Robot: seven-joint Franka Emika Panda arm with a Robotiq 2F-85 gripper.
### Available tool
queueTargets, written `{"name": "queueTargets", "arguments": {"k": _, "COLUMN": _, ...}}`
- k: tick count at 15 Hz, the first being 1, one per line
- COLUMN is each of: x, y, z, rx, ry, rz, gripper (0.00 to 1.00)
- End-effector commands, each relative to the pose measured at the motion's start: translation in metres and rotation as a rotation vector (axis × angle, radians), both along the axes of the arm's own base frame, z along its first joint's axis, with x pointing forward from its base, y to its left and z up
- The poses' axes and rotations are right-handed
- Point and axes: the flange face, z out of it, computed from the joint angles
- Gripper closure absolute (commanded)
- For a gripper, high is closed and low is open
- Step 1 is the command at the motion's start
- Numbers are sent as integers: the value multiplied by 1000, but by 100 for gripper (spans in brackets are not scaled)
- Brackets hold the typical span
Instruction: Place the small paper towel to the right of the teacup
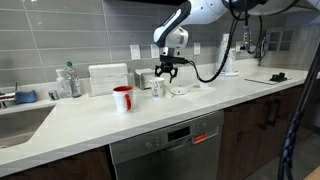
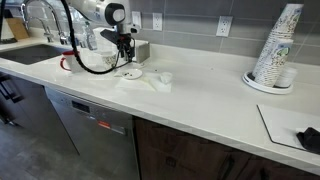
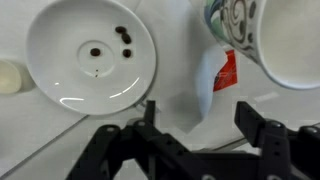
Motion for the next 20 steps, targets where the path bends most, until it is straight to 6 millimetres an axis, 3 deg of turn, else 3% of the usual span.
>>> {"name": "queueTargets", "arguments": {"k": 1, "x": 9, "y": 2, "z": -18, "rx": -40, "ry": -34, "rz": 10, "gripper": 0}}
{"name": "queueTargets", "arguments": {"k": 2, "x": 10, "y": 2, "z": -21, "rx": -51, "ry": -39, "rz": 13, "gripper": 0}}
{"name": "queueTargets", "arguments": {"k": 3, "x": 10, "y": 3, "z": -24, "rx": -56, "ry": -40, "rz": 17, "gripper": 16}}
{"name": "queueTargets", "arguments": {"k": 4, "x": 10, "y": 4, "z": -26, "rx": -58, "ry": -36, "rz": 21, "gripper": 25}}
{"name": "queueTargets", "arguments": {"k": 5, "x": 10, "y": 5, "z": -29, "rx": -58, "ry": -27, "rz": 26, "gripper": 29}}
{"name": "queueTargets", "arguments": {"k": 13, "x": 7, "y": 11, "z": -37, "rx": -80, "ry": -5, "rz": 44, "gripper": 91}}
{"name": "queueTargets", "arguments": {"k": 17, "x": 6, "y": 13, "z": -36, "rx": -90, "ry": 4, "rz": 52, "gripper": 99}}
{"name": "queueTargets", "arguments": {"k": 20, "x": 4, "y": 14, "z": -33, "rx": -84, "ry": 12, "rz": 54, "gripper": 94}}
